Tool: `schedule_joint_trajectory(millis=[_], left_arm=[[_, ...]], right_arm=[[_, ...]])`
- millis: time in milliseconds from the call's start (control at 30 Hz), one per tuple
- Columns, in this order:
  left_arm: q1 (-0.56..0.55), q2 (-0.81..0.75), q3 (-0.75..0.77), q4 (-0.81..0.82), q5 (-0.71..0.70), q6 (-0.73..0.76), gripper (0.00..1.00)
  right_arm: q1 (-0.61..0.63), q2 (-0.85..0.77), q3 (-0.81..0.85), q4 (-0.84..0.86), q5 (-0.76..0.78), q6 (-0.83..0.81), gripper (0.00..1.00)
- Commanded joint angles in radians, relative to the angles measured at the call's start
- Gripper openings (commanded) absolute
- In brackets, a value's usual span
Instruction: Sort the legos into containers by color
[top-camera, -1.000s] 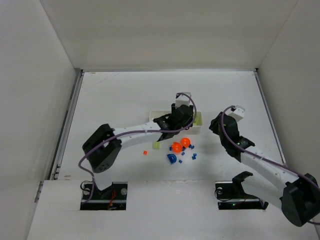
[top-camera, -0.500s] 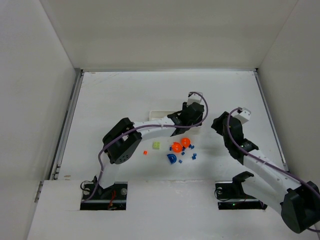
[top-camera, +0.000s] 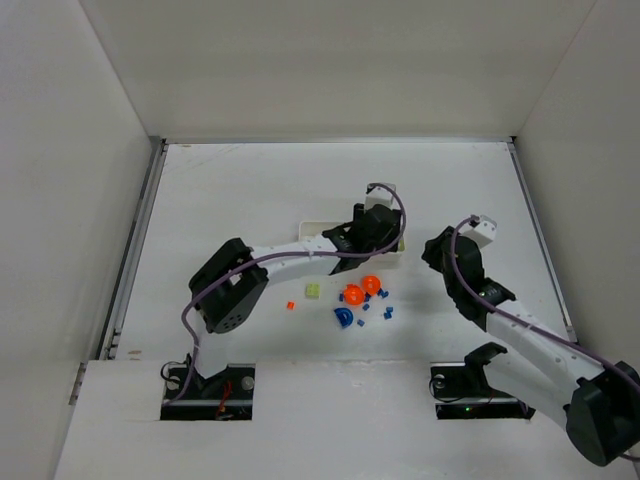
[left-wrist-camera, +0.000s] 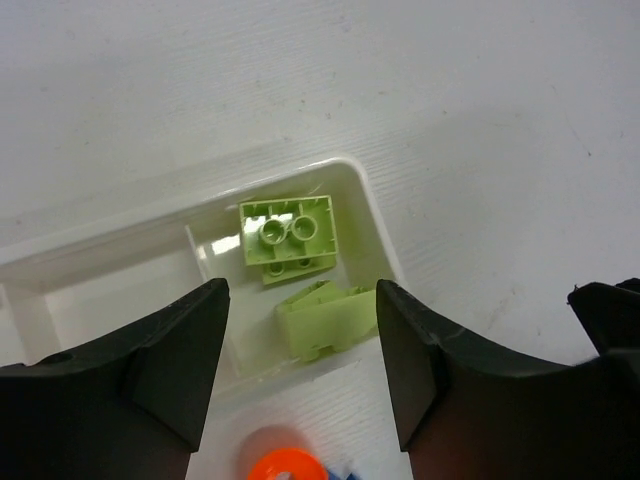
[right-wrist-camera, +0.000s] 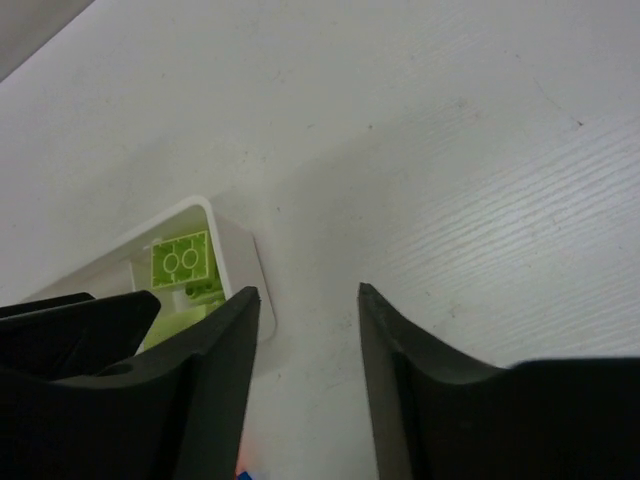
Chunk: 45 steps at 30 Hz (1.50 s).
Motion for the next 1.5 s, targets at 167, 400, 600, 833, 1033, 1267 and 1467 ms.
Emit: schedule_joint_trajectory(millis=[167,400,600,833,1033,1267,1467], left_arm=[[0.090,-0.366,-0.297,0.073,-0.063,-0.049,0.44],[0.184,-0.683,-0.608,0.032,-0.119,-0.089,0.38],[0.262,-0.874,-0.808,-0.078,-0.131,-0.164,0.38],[0.304,-1.032,-0.963,-0.206,-0.110,-0.239,0.43],[0.238,-1.102,-1.006,-0.341,-0.103,-0.348,0.44],[0.130,-1.124,-1.021,-0.413,-0.129,-0.445,0.45],[0.069,-1.070,-1.011,-0.395,-0.142,-0.446,0.48]], right_arm=[[0.324,0.053,0.083,0.067,-0.018,-0.096,0.27],[0.588,0.346,0.240,0.085,-0.087,-0.089,0.47],[0.657,0.589,0.393,0.093,-0.094,-0.069,0.68],[0.693,0.774,0.504,0.054,-0.076,-0.007,0.68],[0.694,0.860,0.550,0.037,-0.078,0.033,0.61],[0.696,0.900,0.593,-0.001,-0.038,0.042,0.29],[0.658,0.712,0.542,-0.001,-0.018,-0.004,0.24]])
